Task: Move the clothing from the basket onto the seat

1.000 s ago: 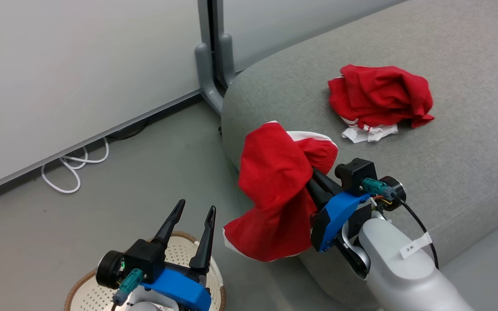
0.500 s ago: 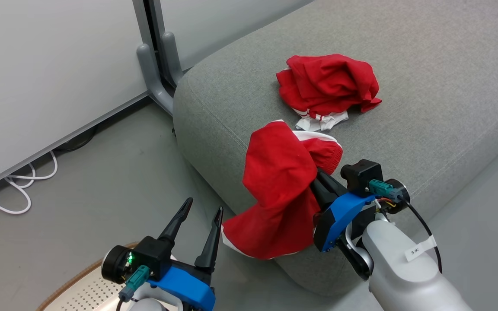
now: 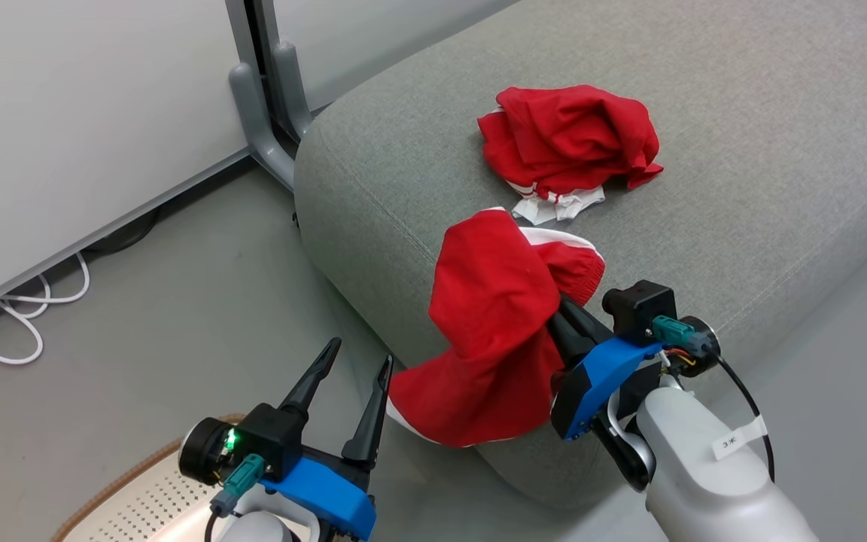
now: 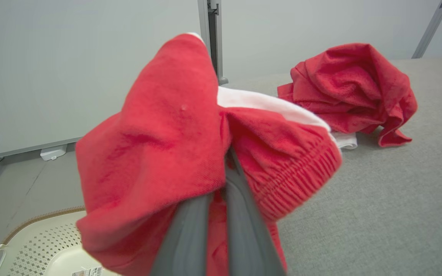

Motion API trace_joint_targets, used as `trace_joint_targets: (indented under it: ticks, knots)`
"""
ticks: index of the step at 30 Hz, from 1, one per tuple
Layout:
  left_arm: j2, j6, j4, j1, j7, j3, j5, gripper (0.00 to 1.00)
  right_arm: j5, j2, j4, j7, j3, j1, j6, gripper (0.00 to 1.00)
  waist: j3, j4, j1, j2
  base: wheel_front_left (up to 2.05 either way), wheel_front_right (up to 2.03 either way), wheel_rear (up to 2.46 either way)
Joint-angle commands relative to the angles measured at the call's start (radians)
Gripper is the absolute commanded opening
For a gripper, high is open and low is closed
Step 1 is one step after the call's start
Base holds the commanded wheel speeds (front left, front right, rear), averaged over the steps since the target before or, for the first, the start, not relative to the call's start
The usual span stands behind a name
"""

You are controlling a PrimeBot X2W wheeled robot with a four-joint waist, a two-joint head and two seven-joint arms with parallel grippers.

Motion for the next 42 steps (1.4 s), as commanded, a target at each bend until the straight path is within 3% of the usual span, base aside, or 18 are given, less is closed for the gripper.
trace_joint_targets:
  ticks: [1, 7, 20, 27, 37, 42]
  knots:
    - [0.008, -0.002, -0.005, -0.01, -0.005, 0.004, 0.005, 1.0, 0.005, 0.002, 0.0, -0.005, -0.004, -0.018, 0.0, 0.0, 0.007, 0.0, 0.0, 0.0, 0.0, 0.0, 0.0]
    - [0.027, -0.002, -0.038, -0.008, -0.005, 0.023, 0.023, 1.0, 0.008, -0.001, 0.024, -0.005, -0.055, -0.13, 0.0, 0.0, 0.053, -0.005, 0.0, 0.0, 0.0, 0.0, 0.0]
    - [0.106, -0.002, -0.094, -0.073, -0.005, -0.004, 0.058, 1.0, -0.016, -0.089, 0.073, -0.005, -0.232, -0.404, 0.0, 0.0, 0.203, 0.039, 0.0, 0.0, 0.0, 0.0, 0.0]
    - [0.143, -0.002, -0.126, -0.119, -0.005, -0.029, 0.069, 1.0, -0.027, -0.154, 0.095, -0.002, -0.295, -0.517, 0.0, 0.0, 0.276, 0.067, 0.0, 0.0, 0.0, 0.0, 0.0]
    - [0.222, -0.001, -0.246, -0.179, -0.004, -0.022, 0.086, 1.0, -0.043, -0.314, 0.078, -0.001, -0.461, -0.659, 0.0, 0.0, 0.472, 0.115, 0.0, 0.0, 0.0, 0.0, 0.0]
    - [0.257, 0.007, -0.316, -0.191, 0.003, -0.01, 0.098, 1.0, -0.054, -0.333, 0.086, -0.003, -0.547, -0.649, 0.0, 0.0, 0.552, 0.133, 0.0, 0.0, 0.0, 0.0, 0.0]
